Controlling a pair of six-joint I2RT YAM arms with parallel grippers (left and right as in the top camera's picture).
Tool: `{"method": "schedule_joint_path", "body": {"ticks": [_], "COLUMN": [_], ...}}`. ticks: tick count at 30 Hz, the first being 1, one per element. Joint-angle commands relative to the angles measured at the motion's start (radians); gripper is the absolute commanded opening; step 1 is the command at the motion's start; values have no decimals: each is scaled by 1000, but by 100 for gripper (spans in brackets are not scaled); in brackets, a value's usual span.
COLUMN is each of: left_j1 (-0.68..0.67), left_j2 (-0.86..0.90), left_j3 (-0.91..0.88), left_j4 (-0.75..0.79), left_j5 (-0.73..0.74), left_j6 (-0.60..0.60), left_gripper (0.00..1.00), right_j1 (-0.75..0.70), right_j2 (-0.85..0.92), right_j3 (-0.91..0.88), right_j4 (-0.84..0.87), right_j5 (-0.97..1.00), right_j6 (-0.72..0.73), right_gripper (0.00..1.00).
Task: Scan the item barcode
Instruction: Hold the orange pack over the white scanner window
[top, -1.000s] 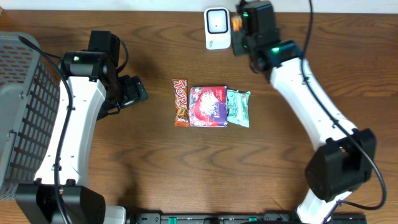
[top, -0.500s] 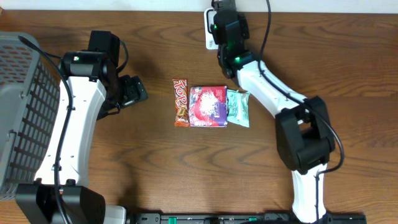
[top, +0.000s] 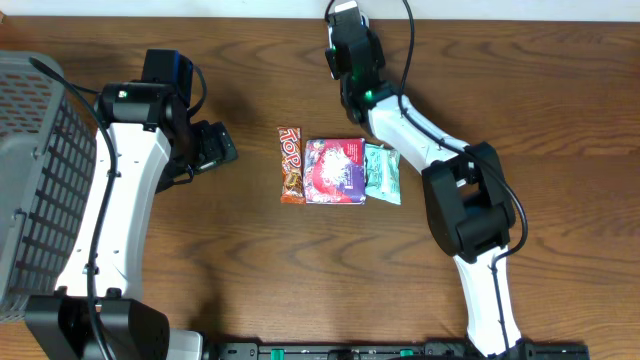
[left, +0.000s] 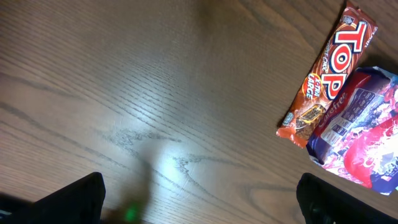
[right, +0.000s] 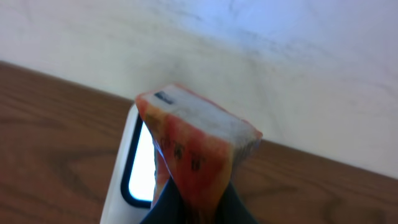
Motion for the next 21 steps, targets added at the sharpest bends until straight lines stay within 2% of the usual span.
{"method": "schedule_joint_path", "body": {"ticks": [1, 5, 10, 14, 18, 21], "left_j1": [2, 2, 2, 2, 2, 2], "left_j2": [5, 5, 5, 5, 5, 5], "left_j3": [-2, -2, -2, -2, -2, -2], "left_j4": [-1, -1, -1, -1, -1, -1], "left_j5": [-12, -12, -12, -12, -12, -12], "left_j6": [13, 13, 13, 13, 13, 13], "left_gripper": [98, 98, 98, 98, 98, 98], "right_j1": [-9, -21, -58, -97, -135, -142], "right_j2": [12, 16, 16, 14, 11, 16], "right_j3": [134, 226, 239, 240, 243, 243], "right_j4": [-66, -194, -322, -370, -372, -399], "right_j5": [-23, -24, -47, -68, -298, -300], "right_j6": [-2, 4, 34, 156, 185, 226], "right_gripper": [1, 1, 1, 1, 1, 1]}}
